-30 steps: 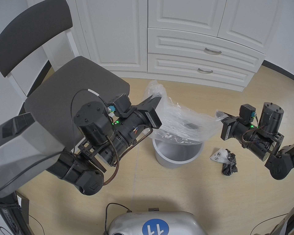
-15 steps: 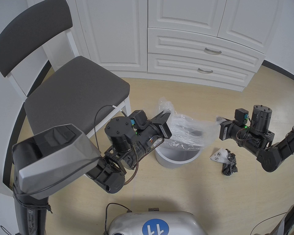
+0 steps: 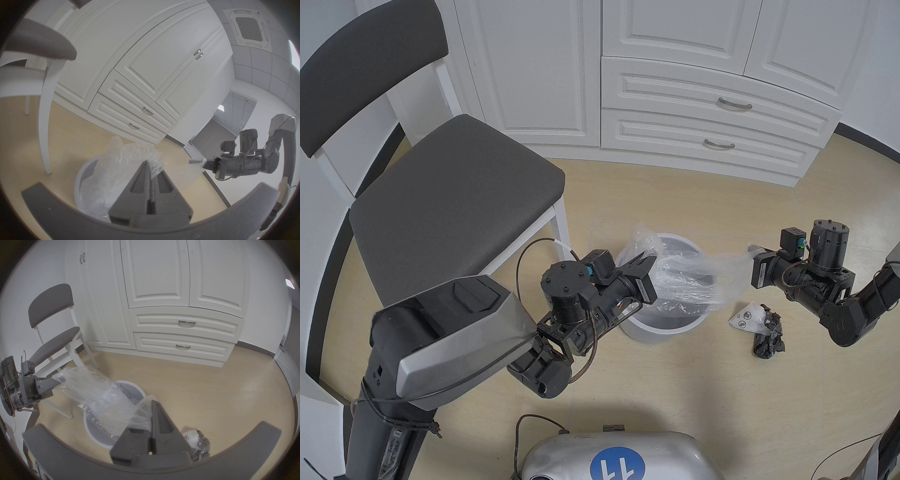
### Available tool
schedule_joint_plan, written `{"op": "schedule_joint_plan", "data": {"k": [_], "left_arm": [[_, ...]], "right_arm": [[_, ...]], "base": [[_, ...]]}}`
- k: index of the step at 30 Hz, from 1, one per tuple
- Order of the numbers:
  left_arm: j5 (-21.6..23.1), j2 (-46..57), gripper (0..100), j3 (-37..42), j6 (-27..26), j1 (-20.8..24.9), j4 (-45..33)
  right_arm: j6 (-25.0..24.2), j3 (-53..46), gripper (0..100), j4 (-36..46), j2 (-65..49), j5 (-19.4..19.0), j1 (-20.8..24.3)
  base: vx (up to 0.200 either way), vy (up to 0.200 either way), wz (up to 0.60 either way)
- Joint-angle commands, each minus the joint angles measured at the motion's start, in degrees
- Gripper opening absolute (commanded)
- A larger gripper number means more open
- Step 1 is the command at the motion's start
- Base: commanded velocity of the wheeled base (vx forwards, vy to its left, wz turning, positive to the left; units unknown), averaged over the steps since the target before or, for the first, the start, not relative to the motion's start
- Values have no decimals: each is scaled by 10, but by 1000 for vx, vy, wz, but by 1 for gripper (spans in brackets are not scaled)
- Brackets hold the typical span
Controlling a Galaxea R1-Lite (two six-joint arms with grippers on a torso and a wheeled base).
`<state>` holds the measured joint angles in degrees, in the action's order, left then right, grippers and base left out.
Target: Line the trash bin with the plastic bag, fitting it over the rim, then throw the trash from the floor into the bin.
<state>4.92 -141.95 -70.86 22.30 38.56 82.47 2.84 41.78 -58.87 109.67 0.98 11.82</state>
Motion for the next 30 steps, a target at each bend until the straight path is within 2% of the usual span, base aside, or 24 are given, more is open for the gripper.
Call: {"op": "schedule_joint_plan", "data": {"k": [1,6,8,15,18,20,21,22,24,27,30], "left_arm": [[3,-53,0,-38,0,-8,0],[3,-106,0,-128,2,-32,-55],[3,-117,0,-140,6,-38,-64],[-1,-83,0,-121,6,-58,-57],[3,-23,0,-55,-1,-62,-63],[25,16,0,-5,-14,-64,-67],[25,16,0,-5,-14,-64,-67],[64,45,0,48,-66,-77,-74],[92,69,0,87,-123,-91,-96],[98,100,0,114,-178,-107,-149],[98,120,0,121,-192,-121,-180]], "right_arm": [[1,-1,0,-4,14,0,3],[0,3,0,-9,40,0,7],[0,5,0,-15,47,0,7],[1,-5,0,-47,54,2,19],[3,-8,0,-46,54,4,16],[27,-9,0,-45,61,10,6],[30,-9,0,-45,62,10,5],[92,-12,0,-48,79,30,-18],[149,-18,0,-58,89,60,-33],[180,-33,0,-97,98,76,-49],[195,-42,0,-104,100,77,-64]], "base": [[0,0,0],[0,0,0],[0,0,0],[0,0,0],[0,0,0],[0,0,0],[0,0,0],[0,0,0],[0,0,0],[0,0,0],[0,0,0]]}}
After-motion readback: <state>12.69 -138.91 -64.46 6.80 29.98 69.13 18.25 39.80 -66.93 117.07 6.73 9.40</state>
